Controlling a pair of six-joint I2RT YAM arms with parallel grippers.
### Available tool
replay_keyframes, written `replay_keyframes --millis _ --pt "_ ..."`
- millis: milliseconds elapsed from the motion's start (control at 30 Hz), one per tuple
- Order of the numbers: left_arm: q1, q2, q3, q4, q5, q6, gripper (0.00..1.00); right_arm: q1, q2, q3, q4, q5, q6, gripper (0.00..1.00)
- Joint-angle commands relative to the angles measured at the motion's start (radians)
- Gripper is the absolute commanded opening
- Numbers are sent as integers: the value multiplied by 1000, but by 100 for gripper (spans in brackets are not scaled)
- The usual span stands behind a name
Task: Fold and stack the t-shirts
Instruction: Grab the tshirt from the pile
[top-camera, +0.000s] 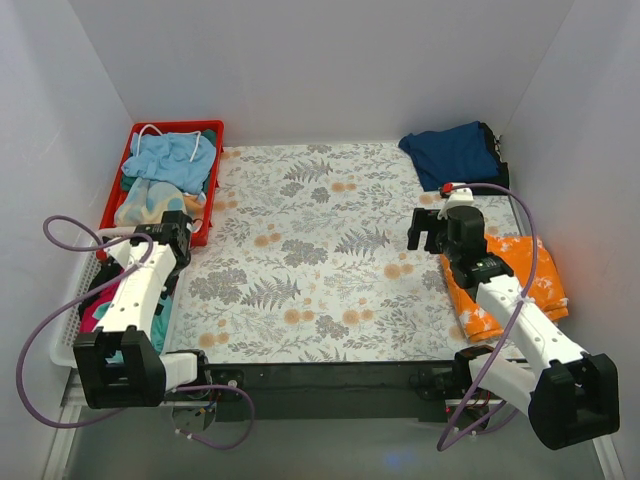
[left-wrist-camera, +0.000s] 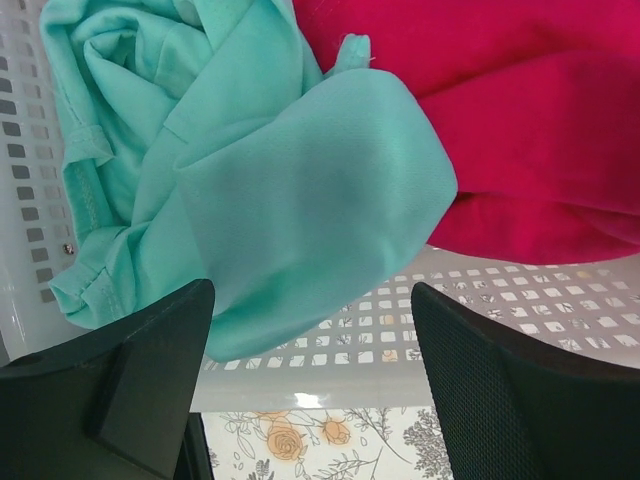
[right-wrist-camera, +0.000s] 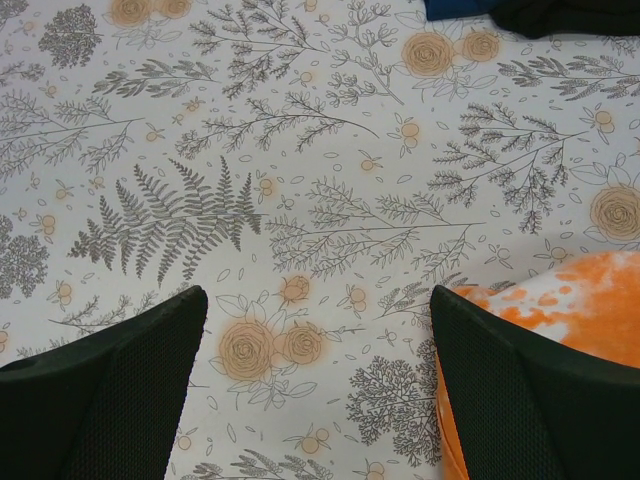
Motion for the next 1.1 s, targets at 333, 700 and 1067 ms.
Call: replay_keyframes --millis 333,700,1067 --pt "55 -6 -155 65 23 -158 68 22 -40 -30 29 69 11 97" --pt "70 -107 -98 125 15 -15 36 23 -38 -32 18 102 11 97" --pt "70 -359 115 152 12 198 0 26 -26 -32 18 116 12 97"
